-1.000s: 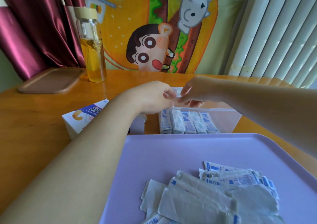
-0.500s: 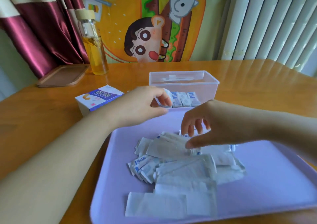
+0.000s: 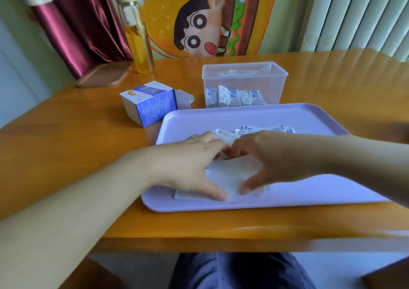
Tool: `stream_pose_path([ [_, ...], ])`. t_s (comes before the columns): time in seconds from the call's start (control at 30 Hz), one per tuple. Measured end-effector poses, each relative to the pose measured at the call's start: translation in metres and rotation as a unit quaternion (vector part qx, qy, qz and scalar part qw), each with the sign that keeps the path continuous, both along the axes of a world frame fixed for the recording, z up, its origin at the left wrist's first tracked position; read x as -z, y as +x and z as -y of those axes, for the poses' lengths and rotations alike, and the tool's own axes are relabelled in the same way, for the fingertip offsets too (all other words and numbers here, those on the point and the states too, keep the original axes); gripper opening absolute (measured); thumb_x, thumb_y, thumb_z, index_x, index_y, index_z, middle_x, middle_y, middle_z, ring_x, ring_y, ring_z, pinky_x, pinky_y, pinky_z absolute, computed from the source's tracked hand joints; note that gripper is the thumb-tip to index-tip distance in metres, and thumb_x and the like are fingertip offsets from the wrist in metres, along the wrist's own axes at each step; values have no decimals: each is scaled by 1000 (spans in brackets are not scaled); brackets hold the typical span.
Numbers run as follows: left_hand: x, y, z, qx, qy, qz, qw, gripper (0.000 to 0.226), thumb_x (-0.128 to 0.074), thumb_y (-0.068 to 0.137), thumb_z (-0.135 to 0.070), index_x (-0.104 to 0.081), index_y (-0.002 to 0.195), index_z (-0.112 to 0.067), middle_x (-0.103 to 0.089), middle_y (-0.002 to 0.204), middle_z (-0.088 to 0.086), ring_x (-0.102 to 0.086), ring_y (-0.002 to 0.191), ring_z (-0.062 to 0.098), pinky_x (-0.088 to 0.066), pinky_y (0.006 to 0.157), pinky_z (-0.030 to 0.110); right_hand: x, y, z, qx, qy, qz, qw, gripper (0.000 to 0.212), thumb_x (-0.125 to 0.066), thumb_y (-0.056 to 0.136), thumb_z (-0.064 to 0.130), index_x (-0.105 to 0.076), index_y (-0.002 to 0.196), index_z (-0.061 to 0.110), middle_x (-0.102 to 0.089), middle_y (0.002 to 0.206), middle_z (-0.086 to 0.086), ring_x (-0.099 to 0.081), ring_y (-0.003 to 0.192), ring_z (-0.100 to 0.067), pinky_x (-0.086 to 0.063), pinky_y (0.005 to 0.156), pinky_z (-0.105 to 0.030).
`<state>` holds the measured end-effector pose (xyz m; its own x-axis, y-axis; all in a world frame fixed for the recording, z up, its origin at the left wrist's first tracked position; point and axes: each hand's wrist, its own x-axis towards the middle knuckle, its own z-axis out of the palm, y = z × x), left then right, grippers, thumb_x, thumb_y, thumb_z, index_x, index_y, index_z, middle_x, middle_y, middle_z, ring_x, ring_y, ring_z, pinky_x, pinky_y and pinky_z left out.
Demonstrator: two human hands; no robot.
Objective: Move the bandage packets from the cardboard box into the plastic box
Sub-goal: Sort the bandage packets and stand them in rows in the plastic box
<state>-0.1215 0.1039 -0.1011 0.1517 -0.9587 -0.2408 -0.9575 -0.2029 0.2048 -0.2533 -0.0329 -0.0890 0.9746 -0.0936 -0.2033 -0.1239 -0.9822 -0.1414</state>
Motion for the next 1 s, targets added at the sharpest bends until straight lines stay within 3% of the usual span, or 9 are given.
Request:
stream_pose_path([
  [0.2,4,4,21,-17,-81,-51,995,41,-68,81,-40,-49,116,-29,-56,101,-10,-58,86,11,-49,74,30,-6,9,15,40,-11,15,999,24,-65,81,42,-54,97,28,-53,83,9,-46,69,-5,-35,58,-20],
  [0.4,0,28,47,-49,-134,-93,985,18,-67,81,-37,-54,94,-32,-60,84,-12,-56,75,7,-44,64,25,-8,16,41,116,33,57,991,21,-65,82,40,-48,75,30,-50,68,10,-45,59,-4,-30,50,-19],
  [0.47,-9,37,53,-71,-155,-127,977,19,-67,82,-35,-57,98,-32,-61,83,-15,-55,67,3,-45,59,23,-15,19,49,127,47,71,988,16,-65,83,39,-52,82,30,-52,72,10,-46,62,-7,-33,53,-19],
  [0.53,-19,48,63,-84,-176,-163,967,24,-68,83,-30,-60,104,-23,-64,90,-12,-57,66,7,-48,61,21,-25,23,58,146,90,103,980,22,-65,84,35,-56,102,27,-56,84,8,-51,70,-10,-37,59,-22],
  [0.63,-28,63,74,-88,-180,-215,956,29,-71,79,-29,-62,106,-20,-69,103,-3,-66,83,13,-53,82,36,-32,37,70,166,125,152,966,30,-65,85,31,-53,112,25,-54,91,9,-51,70,-6,-38,56,-18],
  [0.73,-23,72,81,-99,-147,-228,957,31,-71,82,-28,-61,111,-25,-68,108,-5,-58,66,-5,-50,75,22,-25,52,81,175,112,138,968,26,-63,87,29,-55,111,20,-54,92,6,-51,74,-12,-37,56,-18],
  [0.83,-9,75,85,-134,-181,-250,942,37,-68,84,-29,-58,119,-29,-63,113,-10,-59,89,6,-48,89,30,-13,62,90,188,124,118,967,11,-60,90,29,-59,94,19,-55,81,2,-50,73,-16,-37,59,-27],
  [0.9,1,77,87,-168,-238,-238,926,40,-66,86,-30,-53,123,-32,-57,114,-12,-56,102,6,-45,91,22,-8,65,94,199,135,124,963,17,-58,90,28,-55,76,19,-50,67,4,-45,60,-13,-33,54,-26],
  [1.0,5,78,85,-217,-322,-222,895,16,-63,88,-26,-60,103,-30,-58,94,-11,-55,85,3,-42,74,12,-4,68,94,219,154,148,952,34,-56,91,24,-47,58,22,-42,55,4,-37,49,-11,-29,45,-21],
])
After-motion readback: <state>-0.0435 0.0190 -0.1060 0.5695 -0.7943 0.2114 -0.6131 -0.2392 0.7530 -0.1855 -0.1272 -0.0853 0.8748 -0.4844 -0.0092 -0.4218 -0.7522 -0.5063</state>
